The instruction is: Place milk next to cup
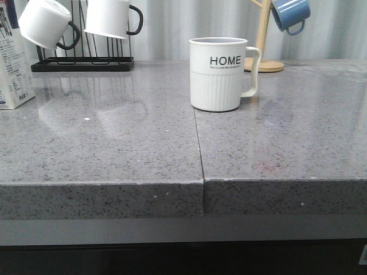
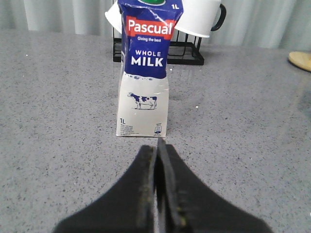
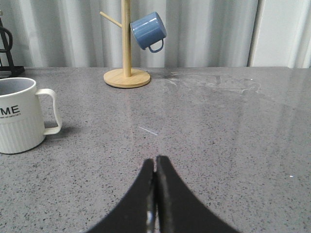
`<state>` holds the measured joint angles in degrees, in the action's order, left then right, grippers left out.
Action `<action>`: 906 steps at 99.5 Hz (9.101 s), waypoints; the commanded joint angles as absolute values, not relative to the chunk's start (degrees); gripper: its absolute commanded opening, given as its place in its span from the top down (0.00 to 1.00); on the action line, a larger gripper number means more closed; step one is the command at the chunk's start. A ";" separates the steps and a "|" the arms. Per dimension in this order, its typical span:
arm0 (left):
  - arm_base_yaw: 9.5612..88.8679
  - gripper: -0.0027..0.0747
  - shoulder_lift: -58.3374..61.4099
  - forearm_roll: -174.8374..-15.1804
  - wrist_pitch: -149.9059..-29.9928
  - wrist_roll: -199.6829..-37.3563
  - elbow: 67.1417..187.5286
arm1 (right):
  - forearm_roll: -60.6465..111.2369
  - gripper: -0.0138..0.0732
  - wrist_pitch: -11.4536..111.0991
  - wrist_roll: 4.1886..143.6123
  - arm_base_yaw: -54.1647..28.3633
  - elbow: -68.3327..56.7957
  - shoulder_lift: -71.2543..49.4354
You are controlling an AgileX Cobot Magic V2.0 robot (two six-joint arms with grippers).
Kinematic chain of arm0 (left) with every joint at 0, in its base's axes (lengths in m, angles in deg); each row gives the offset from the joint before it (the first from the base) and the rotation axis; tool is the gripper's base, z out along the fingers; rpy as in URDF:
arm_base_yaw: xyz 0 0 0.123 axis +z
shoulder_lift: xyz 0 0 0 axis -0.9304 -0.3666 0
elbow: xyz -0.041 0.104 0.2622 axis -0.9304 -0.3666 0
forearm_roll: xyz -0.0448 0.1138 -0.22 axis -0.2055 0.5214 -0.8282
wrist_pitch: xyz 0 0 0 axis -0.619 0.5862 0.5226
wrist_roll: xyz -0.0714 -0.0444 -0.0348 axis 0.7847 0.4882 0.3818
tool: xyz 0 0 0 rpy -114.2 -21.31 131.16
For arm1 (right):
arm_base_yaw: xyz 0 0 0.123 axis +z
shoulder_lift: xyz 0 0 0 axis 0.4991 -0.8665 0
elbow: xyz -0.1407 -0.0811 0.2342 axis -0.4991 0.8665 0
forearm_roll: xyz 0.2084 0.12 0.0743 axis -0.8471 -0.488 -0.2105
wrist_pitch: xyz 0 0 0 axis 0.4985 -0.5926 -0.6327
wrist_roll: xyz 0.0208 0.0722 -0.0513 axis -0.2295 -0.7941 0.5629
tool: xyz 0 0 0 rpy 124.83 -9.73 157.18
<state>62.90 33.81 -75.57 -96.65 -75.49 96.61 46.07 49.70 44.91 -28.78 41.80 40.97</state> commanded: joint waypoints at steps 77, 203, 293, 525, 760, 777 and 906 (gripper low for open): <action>61.87 0.12 1.89 -74.98 -76.57 -78.28 107.56 | 46.75 0.98 54.38 44.87 -29.10 40.40 40.47; 60.61 0.63 -25.55 -74.68 -43.33 -78.18 118.31 | 46.75 0.98 54.38 44.87 -29.10 40.40 40.47; 43.37 0.81 -18.22 -92.25 -44.65 -94.52 126.11 | 46.75 0.98 54.38 44.87 -29.10 40.40 40.47; 21.98 0.09 -33.01 -123.39 -38.85 -116.19 132.69 | 46.75 0.98 54.38 44.87 -29.10 40.40 40.47; 57.63 0.99 49.03 -67.51 -82.96 -73.29 87.01 | 46.75 0.98 54.38 44.87 -29.10 40.40 40.47; 57.74 0.99 49.03 -66.42 -81.58 -73.29 87.01 | 46.75 0.98 54.38 44.87 -29.10 40.40 40.47; 62.59 0.99 61.23 -66.64 -75.07 -73.45 67.45 | 46.75 0.98 54.33 44.87 -29.10 40.40 40.42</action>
